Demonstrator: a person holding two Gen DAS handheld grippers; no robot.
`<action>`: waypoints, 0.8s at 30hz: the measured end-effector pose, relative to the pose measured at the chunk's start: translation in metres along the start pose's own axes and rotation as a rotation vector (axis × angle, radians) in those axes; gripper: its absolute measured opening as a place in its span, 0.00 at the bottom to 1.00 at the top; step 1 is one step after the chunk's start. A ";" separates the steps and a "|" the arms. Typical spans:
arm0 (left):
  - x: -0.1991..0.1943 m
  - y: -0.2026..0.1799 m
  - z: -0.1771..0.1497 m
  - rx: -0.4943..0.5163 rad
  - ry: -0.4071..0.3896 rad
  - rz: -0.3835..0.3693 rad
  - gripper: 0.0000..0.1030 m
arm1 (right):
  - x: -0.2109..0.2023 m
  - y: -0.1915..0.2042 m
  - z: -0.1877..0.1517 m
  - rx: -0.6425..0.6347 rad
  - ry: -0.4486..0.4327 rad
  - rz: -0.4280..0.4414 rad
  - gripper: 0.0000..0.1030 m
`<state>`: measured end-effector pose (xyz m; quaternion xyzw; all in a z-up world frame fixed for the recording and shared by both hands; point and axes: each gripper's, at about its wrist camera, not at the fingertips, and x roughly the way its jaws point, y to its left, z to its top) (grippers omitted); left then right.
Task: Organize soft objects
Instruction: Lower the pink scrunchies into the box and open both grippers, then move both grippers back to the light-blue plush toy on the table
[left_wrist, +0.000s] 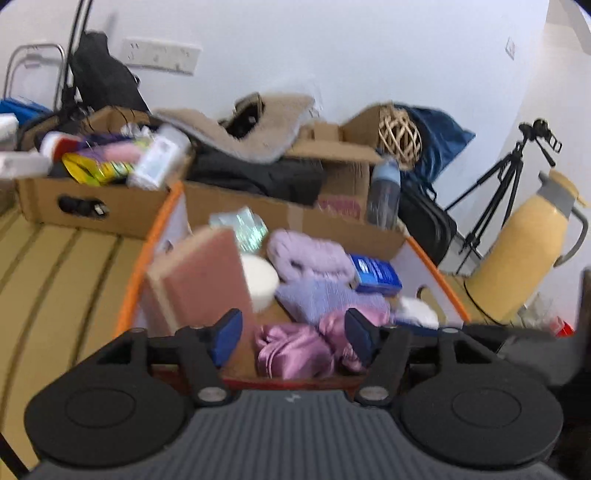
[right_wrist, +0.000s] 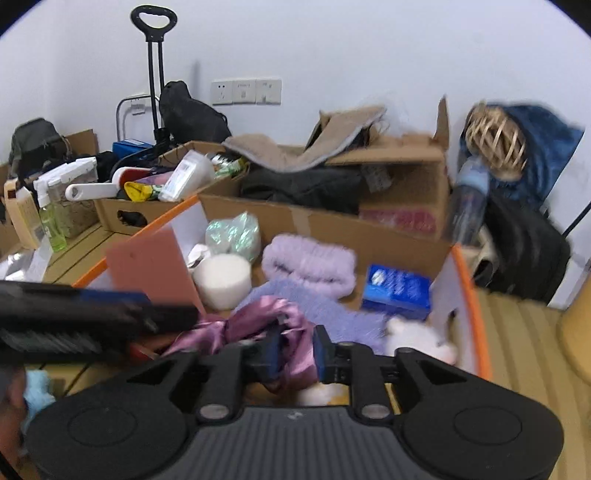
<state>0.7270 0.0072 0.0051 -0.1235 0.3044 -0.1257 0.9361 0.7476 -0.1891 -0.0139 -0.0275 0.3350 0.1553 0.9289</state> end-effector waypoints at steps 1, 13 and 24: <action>-0.007 0.000 0.003 0.010 -0.015 0.005 0.66 | 0.002 -0.001 -0.003 0.016 0.016 0.016 0.31; -0.137 -0.020 0.000 0.141 -0.154 0.049 0.80 | -0.129 -0.035 -0.004 0.097 -0.118 0.009 0.67; -0.273 -0.045 -0.080 0.260 -0.288 0.101 0.91 | -0.299 -0.017 -0.057 0.073 -0.340 -0.014 0.77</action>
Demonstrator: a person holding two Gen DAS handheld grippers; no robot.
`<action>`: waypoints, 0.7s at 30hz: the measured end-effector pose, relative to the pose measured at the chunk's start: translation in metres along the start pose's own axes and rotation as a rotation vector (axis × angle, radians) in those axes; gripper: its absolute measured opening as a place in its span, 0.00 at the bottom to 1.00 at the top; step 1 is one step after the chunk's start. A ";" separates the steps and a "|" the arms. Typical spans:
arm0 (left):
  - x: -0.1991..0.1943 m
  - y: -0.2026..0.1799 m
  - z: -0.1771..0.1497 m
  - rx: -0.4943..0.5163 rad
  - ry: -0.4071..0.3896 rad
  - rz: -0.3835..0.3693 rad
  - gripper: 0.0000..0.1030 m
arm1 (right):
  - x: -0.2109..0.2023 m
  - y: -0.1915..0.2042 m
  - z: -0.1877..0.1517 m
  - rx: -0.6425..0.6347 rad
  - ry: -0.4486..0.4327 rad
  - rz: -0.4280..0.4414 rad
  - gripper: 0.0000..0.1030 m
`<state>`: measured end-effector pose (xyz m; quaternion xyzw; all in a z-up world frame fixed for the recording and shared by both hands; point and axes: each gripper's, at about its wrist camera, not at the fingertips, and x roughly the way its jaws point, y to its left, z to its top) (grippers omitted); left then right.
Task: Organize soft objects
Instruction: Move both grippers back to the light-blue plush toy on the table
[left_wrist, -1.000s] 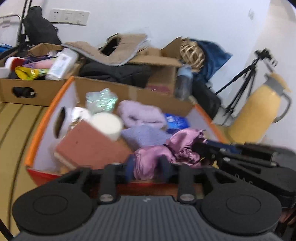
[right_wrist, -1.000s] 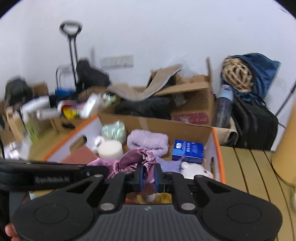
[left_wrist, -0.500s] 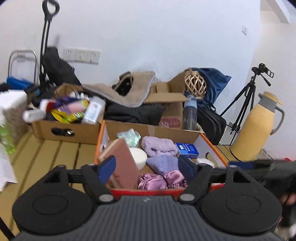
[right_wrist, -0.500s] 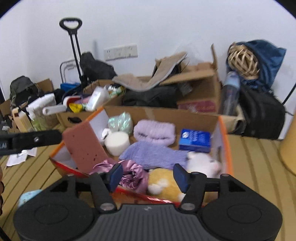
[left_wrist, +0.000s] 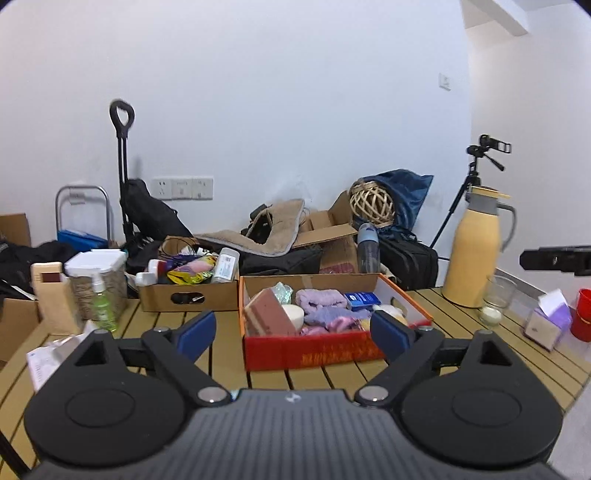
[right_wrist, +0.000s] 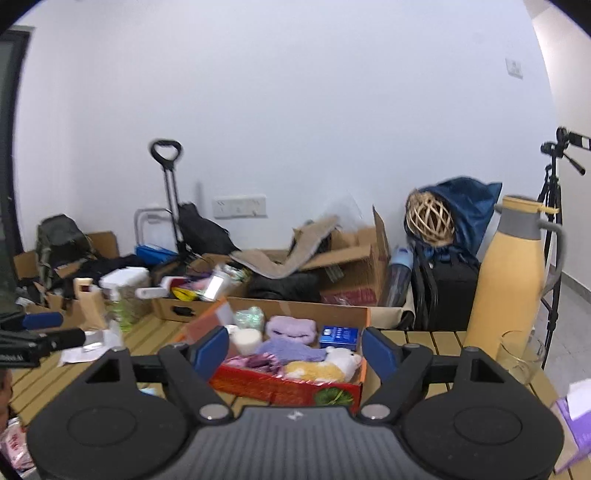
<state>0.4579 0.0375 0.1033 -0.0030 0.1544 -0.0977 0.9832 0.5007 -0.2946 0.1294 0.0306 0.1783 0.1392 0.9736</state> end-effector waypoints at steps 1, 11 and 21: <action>-0.015 -0.002 -0.006 0.005 -0.013 0.002 0.93 | -0.014 0.005 -0.005 -0.006 -0.016 0.009 0.77; -0.168 -0.009 -0.086 0.014 -0.083 0.024 0.99 | -0.142 0.068 -0.094 -0.060 -0.076 0.064 0.84; -0.207 0.009 -0.127 -0.031 -0.066 0.059 1.00 | -0.203 0.109 -0.166 -0.050 -0.026 0.118 0.87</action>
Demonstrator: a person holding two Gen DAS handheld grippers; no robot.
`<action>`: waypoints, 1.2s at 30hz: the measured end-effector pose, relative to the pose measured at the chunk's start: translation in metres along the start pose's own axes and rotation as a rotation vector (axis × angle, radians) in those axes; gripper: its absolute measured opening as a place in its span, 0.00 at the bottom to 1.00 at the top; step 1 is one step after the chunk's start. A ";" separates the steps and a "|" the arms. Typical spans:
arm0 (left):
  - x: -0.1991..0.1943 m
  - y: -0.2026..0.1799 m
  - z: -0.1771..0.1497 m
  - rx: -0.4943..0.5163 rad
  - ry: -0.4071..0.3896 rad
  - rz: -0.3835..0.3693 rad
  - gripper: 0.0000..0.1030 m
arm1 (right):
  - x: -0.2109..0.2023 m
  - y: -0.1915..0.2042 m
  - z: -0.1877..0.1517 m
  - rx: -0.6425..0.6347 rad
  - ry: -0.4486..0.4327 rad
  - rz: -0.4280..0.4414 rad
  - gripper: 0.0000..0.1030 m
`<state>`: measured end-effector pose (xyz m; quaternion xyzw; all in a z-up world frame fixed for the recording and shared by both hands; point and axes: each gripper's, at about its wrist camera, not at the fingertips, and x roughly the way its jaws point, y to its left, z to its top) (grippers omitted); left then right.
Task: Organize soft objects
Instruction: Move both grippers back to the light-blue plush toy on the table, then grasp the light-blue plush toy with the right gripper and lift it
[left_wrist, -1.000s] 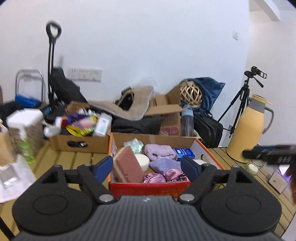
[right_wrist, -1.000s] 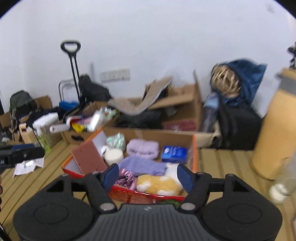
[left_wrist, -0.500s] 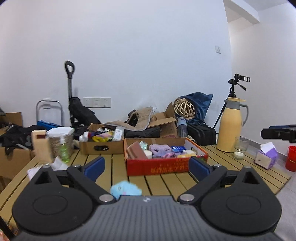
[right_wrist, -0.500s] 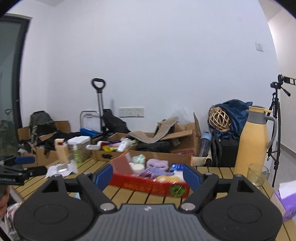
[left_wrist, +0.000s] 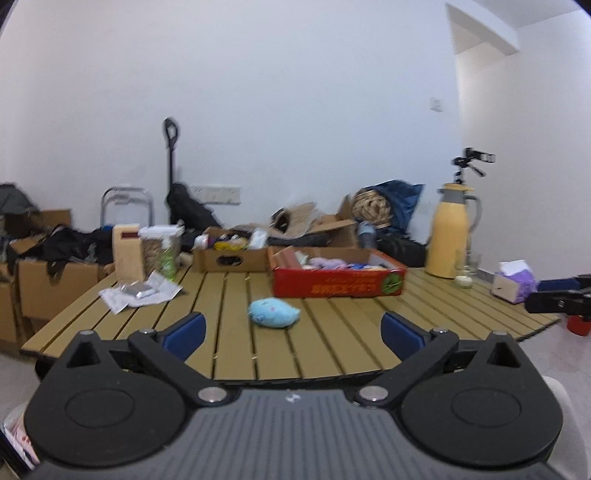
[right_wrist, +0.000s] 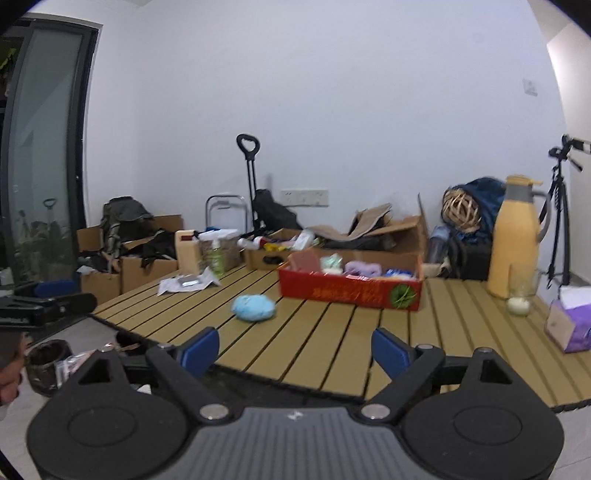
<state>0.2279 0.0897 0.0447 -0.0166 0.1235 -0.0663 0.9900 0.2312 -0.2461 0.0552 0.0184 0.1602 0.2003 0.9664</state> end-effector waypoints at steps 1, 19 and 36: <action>0.007 0.004 -0.001 -0.016 0.008 0.008 1.00 | 0.004 0.001 -0.002 0.002 0.007 0.001 0.87; 0.257 0.089 0.011 -0.175 0.232 -0.139 0.82 | 0.242 -0.014 -0.007 0.315 0.178 0.142 0.47; 0.373 0.147 -0.020 -0.487 0.400 -0.299 0.31 | 0.427 0.000 -0.007 0.555 0.272 0.217 0.32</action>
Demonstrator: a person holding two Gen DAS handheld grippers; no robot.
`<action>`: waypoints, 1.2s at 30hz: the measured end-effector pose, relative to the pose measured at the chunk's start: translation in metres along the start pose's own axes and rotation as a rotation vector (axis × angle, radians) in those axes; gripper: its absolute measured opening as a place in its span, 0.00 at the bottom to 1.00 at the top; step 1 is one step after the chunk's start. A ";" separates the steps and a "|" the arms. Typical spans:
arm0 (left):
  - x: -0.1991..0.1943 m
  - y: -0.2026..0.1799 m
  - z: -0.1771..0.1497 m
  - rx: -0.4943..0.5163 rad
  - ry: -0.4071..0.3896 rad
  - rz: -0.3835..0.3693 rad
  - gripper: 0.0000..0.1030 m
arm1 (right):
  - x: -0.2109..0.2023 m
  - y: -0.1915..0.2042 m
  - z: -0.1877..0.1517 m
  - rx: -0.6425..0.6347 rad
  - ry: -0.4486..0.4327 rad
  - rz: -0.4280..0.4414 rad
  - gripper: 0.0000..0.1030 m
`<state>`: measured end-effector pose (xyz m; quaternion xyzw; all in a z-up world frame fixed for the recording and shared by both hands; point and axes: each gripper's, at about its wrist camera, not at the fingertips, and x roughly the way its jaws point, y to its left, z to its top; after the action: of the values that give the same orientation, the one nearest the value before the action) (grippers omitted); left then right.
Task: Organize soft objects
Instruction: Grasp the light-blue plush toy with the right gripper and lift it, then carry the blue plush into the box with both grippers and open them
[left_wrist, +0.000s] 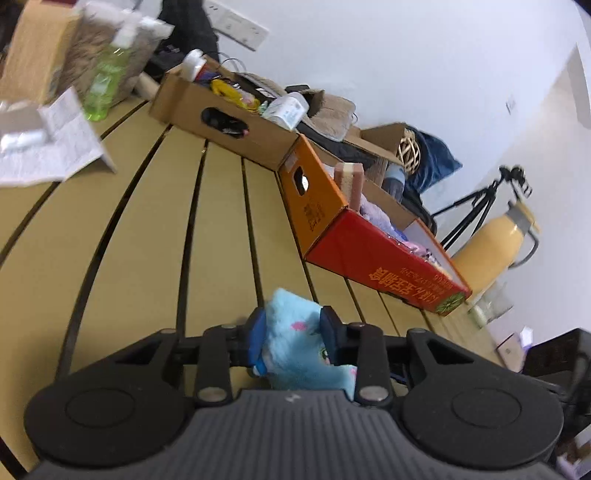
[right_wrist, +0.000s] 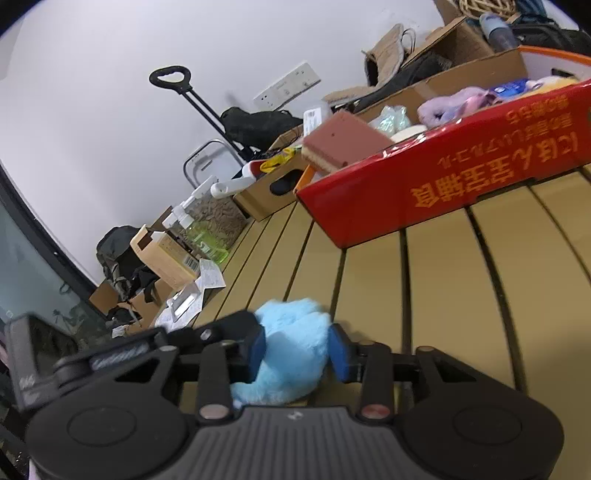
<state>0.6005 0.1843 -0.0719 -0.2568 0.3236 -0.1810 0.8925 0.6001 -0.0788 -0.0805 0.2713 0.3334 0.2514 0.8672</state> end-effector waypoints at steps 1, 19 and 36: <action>-0.002 0.002 -0.002 -0.020 -0.003 -0.006 0.31 | 0.003 0.000 0.000 -0.005 0.010 0.007 0.32; -0.050 -0.108 -0.094 0.061 -0.033 0.075 0.05 | -0.141 0.009 -0.033 -0.245 -0.123 -0.046 0.12; -0.068 -0.055 -0.076 0.011 -0.152 0.211 0.59 | -0.072 0.010 -0.024 -0.166 0.035 0.058 0.49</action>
<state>0.4922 0.1471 -0.0570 -0.2292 0.2793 -0.0680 0.9299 0.5336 -0.1083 -0.0571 0.2035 0.3186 0.3079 0.8731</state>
